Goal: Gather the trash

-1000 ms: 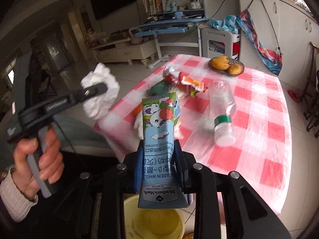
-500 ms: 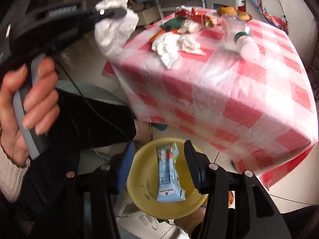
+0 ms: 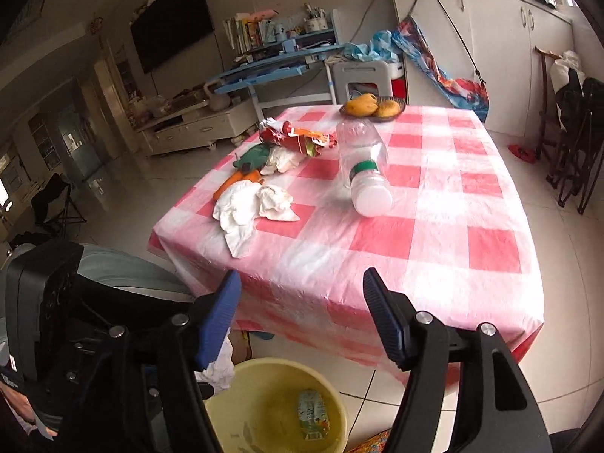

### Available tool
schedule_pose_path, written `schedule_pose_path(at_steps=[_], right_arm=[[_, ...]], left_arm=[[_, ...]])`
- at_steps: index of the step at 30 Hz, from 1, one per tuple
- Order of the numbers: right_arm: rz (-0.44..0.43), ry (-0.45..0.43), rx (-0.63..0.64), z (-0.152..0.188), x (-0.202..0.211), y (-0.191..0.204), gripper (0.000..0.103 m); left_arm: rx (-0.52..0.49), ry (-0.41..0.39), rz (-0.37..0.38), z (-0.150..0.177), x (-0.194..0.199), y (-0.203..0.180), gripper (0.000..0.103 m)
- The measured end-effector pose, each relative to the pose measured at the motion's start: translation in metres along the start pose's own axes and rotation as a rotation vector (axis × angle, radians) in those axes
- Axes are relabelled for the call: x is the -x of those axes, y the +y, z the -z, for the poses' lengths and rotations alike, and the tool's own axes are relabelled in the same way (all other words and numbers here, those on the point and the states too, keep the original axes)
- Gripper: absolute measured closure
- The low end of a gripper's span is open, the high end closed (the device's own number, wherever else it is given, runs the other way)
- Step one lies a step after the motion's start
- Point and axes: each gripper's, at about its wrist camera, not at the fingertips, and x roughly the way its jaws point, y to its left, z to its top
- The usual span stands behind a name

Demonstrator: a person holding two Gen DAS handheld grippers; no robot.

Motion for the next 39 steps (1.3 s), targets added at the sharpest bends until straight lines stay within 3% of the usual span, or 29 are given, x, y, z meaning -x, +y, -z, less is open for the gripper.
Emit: schedule_pose_path(at_steps=[2, 5, 12, 23, 39], right_arm=[[0.014, -0.019, 0.020, 0.002, 0.010, 0.002, 0.034], [0.026, -0.027, 0.028, 0.004, 0.012, 0.003, 0.033], [0.048, -0.010, 0.065, 0.012, 0.002, 0.010, 0.032], [0.057, 0.000, 0.103, 0.016, -0.002, 0.018, 0.032], [0.060, 0.016, 0.104, 0.019, -0.006, 0.019, 0.032]], left_arm=[[-0.007, -0.070, -0.027, -0.002, 0.011, 0.000, 0.049], [0.018, -0.181, -0.081, -0.009, 0.029, 0.007, 0.038], [0.183, -0.379, -0.140, -0.019, 0.067, 0.038, 0.030], [0.203, -0.421, -0.158, -0.016, 0.070, 0.040, 0.030], [0.213, -0.419, -0.161, -0.017, 0.070, 0.043, 0.030]])
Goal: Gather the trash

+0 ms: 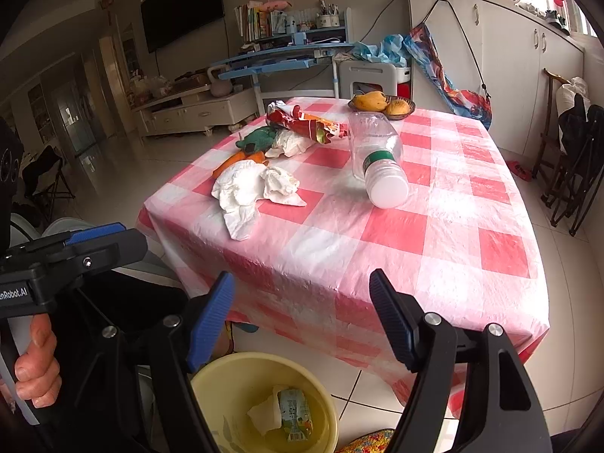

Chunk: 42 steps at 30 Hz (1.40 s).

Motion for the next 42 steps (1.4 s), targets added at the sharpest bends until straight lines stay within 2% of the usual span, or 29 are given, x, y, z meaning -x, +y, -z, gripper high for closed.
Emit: schedule_pose_path(at_steps=[42], right_arm=[[-0.001, 0.008, -0.004, 0.0009, -0.0023, 0.0019, 0.032]], left_arm=[[0.002, 0.007, -0.002, 0.0012, -0.0036, -0.0004, 0.030]])
